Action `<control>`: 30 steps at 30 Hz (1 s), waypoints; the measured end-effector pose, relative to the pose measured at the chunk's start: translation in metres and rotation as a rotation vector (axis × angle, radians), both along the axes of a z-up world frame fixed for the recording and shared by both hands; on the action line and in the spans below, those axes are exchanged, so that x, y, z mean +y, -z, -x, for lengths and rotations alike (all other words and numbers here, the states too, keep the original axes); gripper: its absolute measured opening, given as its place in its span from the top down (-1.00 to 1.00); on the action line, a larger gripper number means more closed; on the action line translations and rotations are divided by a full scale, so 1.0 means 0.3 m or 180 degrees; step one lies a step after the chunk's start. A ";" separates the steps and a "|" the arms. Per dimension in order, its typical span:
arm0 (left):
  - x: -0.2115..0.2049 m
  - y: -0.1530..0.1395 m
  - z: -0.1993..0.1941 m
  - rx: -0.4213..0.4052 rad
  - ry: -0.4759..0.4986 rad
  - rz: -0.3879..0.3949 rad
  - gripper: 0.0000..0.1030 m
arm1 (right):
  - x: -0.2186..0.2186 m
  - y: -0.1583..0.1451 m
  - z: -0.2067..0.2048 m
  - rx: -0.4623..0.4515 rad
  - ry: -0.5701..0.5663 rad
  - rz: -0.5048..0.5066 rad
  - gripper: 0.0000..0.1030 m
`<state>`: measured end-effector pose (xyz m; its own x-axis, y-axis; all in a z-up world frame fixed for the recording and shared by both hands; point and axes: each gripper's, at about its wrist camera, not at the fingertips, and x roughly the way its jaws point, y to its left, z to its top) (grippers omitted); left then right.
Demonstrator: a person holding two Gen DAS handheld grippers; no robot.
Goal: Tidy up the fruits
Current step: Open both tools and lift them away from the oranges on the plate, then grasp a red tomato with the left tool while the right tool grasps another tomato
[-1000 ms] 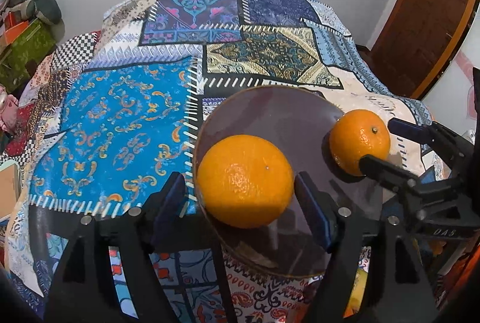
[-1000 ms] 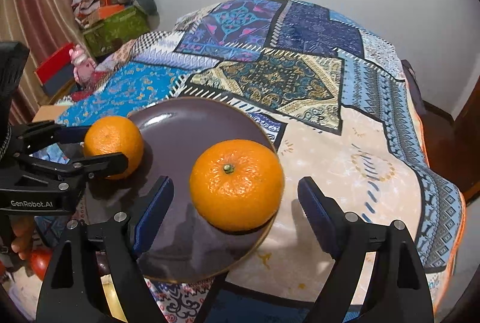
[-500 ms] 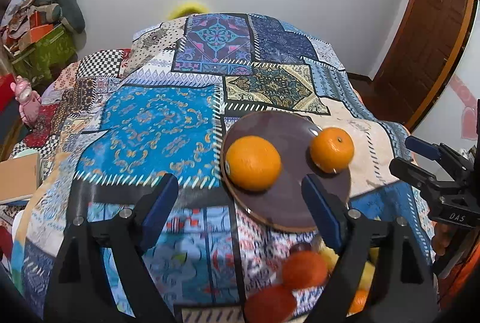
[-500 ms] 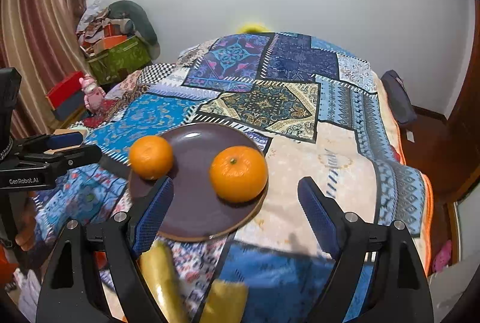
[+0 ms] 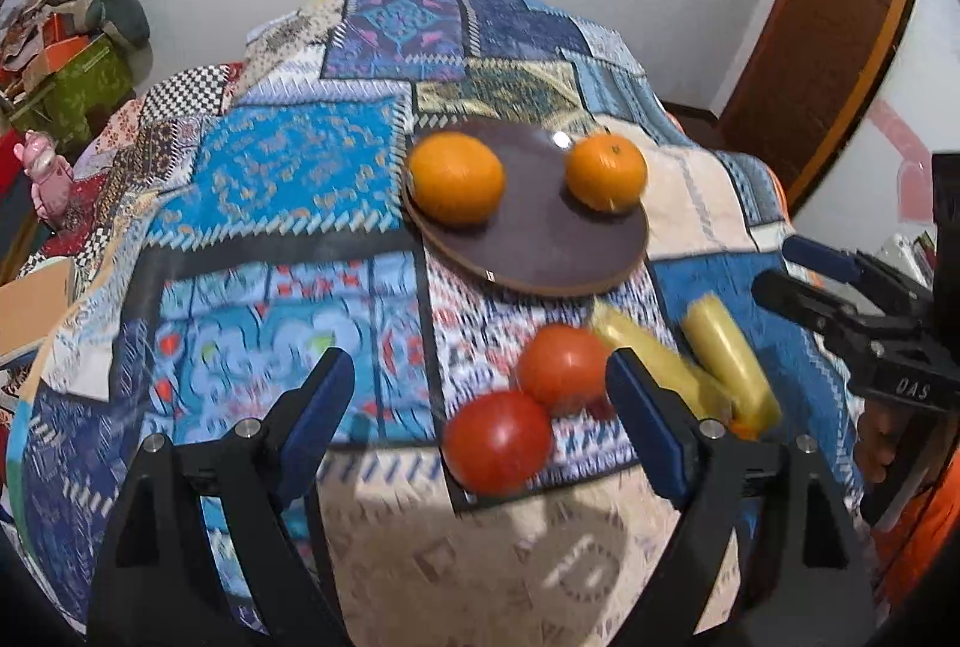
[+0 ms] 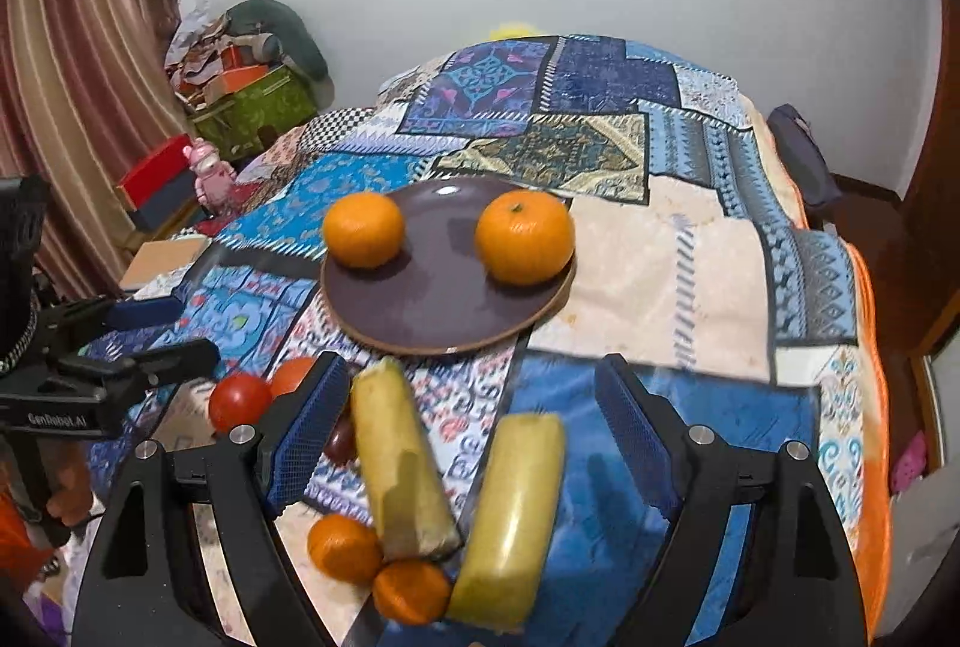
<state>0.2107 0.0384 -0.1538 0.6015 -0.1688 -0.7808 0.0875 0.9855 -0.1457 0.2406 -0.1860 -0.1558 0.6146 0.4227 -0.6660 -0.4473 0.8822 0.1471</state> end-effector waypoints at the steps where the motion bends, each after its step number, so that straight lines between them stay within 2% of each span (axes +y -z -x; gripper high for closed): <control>1: -0.008 0.010 0.011 0.0012 0.0022 -0.0033 -0.68 | 0.002 0.005 0.008 0.0002 -0.0011 -0.0001 -0.54; 4: -0.020 0.044 0.035 0.0064 0.0056 -0.0074 -0.68 | 0.013 0.020 0.023 0.0045 -0.0049 -0.0014 -0.52; 10: -0.020 0.104 0.049 0.0191 0.0011 0.0023 -0.63 | 0.036 0.049 0.064 0.0084 -0.0153 -0.0010 -0.45; 16: -0.021 0.152 0.026 0.0323 0.0018 0.0123 -0.39 | 0.070 0.074 0.075 0.0118 -0.0254 0.0034 -0.43; 30: -0.032 0.188 0.018 0.0305 0.0086 0.0078 -0.17 | 0.161 0.105 0.077 0.0185 -0.0487 0.0123 -0.36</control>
